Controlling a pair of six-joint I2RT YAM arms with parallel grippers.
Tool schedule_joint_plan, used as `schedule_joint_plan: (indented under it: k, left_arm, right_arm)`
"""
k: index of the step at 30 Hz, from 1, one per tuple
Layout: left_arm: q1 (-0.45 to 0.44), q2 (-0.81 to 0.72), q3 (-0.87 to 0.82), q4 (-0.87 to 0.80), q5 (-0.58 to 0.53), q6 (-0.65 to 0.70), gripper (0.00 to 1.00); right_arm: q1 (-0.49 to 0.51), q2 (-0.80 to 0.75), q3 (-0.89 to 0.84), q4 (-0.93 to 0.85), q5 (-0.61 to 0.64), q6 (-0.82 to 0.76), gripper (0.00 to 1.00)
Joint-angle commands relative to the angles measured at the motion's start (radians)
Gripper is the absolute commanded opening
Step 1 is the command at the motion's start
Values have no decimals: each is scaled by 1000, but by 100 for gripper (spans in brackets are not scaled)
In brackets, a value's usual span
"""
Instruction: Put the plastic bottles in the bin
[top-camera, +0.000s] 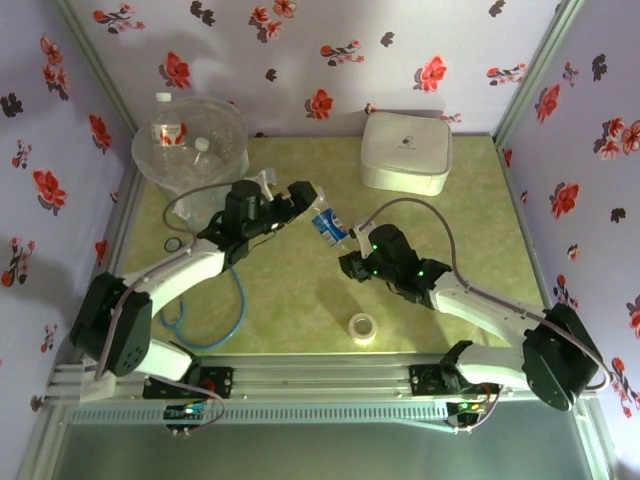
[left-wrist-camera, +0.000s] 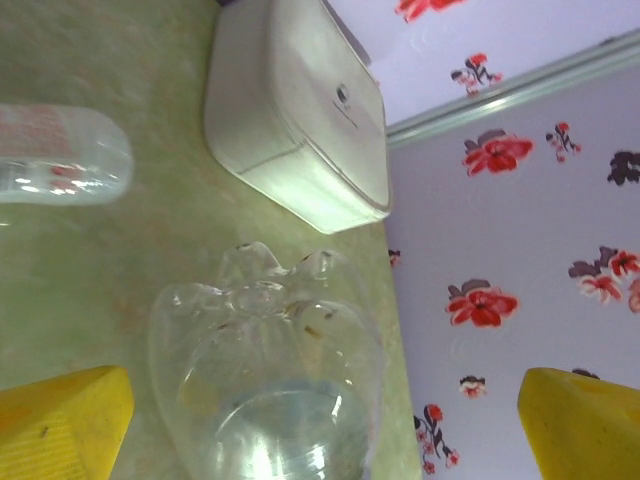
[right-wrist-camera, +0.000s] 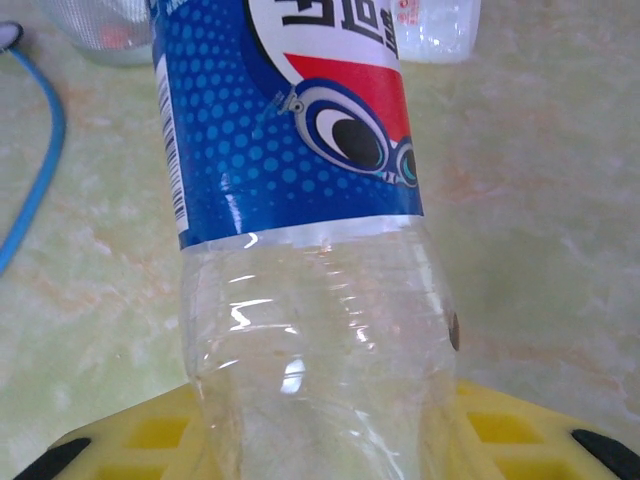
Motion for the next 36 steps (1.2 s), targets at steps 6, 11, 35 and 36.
schedule_joint_plan:
  k: [6,11,35,36]
  left_arm:
    - [-26,85,67,81,12,-7,78]
    - [-26,100,89,72,12,4,62]
    - [358,31,786,-442,-32,558,28]
    - [391,30,798,-417,-34,589,25]
  right_arm:
    - [-2,-53,-27,87,6,25,41]
    - [-3,-42,-29,89,2,25,43]
    - [-85,-140,-44,-13,181,83,99]
    - [-85,-134,-43,-10,182,83,99]
